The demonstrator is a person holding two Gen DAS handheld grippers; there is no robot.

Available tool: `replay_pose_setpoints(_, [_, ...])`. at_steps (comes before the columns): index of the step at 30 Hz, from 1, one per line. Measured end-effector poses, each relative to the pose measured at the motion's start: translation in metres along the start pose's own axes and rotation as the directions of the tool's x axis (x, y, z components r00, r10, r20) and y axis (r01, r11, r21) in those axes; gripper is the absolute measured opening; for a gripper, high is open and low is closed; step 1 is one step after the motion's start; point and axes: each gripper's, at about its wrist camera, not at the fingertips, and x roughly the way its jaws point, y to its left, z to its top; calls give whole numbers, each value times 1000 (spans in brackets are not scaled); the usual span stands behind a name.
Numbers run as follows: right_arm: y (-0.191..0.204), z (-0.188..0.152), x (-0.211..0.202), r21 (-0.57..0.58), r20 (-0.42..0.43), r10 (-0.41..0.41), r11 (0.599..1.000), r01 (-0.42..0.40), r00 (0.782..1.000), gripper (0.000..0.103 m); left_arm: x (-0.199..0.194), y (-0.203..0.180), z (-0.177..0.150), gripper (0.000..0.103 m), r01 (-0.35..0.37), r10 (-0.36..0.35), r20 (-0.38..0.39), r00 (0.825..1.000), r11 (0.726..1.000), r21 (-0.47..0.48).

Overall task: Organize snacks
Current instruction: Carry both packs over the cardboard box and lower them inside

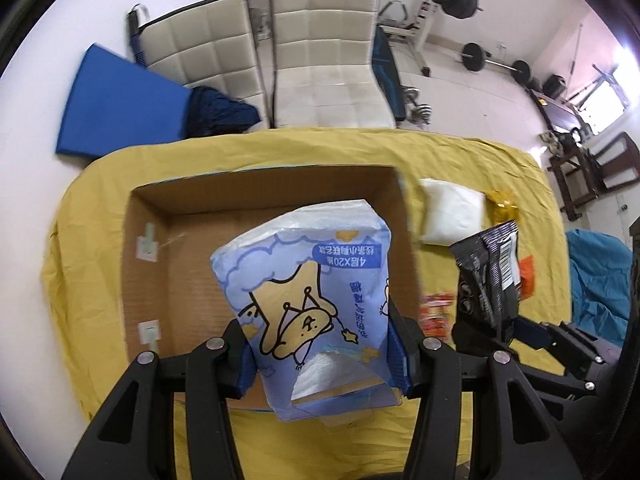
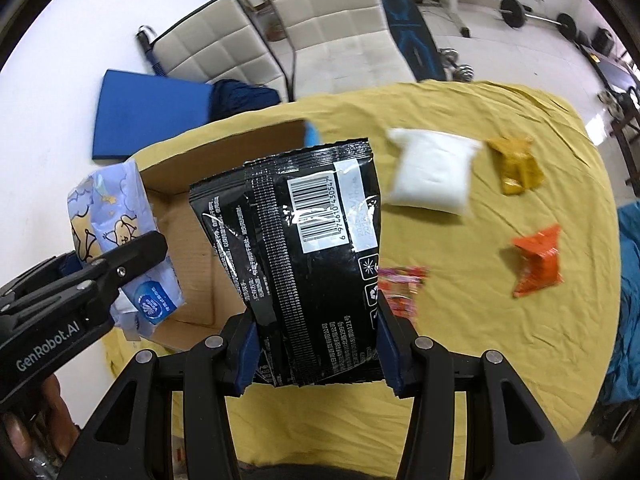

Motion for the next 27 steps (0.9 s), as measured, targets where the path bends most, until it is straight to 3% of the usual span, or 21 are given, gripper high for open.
replay_pose_setpoints(8, [41,23,52,-8,-32,-14,1000,14,999,52,29,56,9,49,10,-11,-52,999,999,-36])
replay_pose_setpoints(12, [46,36,92,0,-68,-24,1000,24,997,52,63,72,17,49,60,-66,-119,991,997,-50])
replay_pose_setpoints(18, [45,51,144,21,-110,-60,998,63,992,52,123,90,35,49,173,-188,-219,958,981,-85])
replay_pose_setpoints(27, [49,65,182,2,-101,-156,988,157,983,52,184,93,55,49,265,-279,-296,913,960,-90])
